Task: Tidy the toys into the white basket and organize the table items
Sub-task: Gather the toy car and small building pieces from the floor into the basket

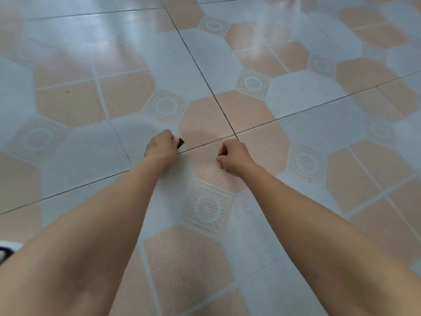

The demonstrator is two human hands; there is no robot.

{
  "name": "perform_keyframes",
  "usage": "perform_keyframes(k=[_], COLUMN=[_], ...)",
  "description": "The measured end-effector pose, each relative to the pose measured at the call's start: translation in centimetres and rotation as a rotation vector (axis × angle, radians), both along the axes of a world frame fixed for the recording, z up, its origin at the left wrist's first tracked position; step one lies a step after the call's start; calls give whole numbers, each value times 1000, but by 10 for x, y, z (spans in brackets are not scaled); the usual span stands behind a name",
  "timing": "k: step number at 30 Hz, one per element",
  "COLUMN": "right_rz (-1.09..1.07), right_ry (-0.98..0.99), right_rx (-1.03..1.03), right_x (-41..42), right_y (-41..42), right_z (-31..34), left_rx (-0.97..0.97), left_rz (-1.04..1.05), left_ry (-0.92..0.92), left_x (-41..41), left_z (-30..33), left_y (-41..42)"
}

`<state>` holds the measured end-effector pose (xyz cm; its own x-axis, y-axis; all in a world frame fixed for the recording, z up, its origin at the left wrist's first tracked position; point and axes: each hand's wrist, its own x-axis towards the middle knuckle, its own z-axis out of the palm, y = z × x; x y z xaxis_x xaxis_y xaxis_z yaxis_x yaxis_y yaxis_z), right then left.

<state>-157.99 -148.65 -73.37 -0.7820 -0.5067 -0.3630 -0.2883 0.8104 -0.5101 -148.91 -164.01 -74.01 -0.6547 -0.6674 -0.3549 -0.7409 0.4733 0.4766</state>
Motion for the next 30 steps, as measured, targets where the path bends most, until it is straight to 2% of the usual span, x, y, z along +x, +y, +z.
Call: perform_keyframes(k=[2, 4, 6, 7, 9, 13, 16, 22, 26, 30], right_rz=[-133, -239, -235, -215, -168, -79, -77, -35, 55, 70], right_ry=[-217, -478, -684, -758, -850, -891, -929, -1095, -1214, -1206], right_rx=[-152, -327, -434, -466, -503, -461, -428, -392, -282, -172], right_x=[12, 26, 42, 49, 62, 88, 116, 200, 274, 331], right_y=[-5, -11, -19, -22, -27, -36, -50, -96, -129, -145], right_z=[7, 18, 33, 40, 53, 74, 94, 141, 155, 145], left_rx=[173, 531, 889, 1009, 1130, 1153, 1126, 1098, 905, 761], left_rz=[81, 252, 391, 403, 353, 277, 226, 326, 381, 448], left_ry=[87, 261, 439, 514, 625, 723, 702, 575, 447, 242], left_x=[8, 15, 34, 45, 69, 121, 169, 275, 353, 401], left_z=[4, 12, 27, 34, 48, 75, 96, 136, 142, 134], left_y=[-1, 0, -3, -6, -12, -30, -47, -75, -90, -89])
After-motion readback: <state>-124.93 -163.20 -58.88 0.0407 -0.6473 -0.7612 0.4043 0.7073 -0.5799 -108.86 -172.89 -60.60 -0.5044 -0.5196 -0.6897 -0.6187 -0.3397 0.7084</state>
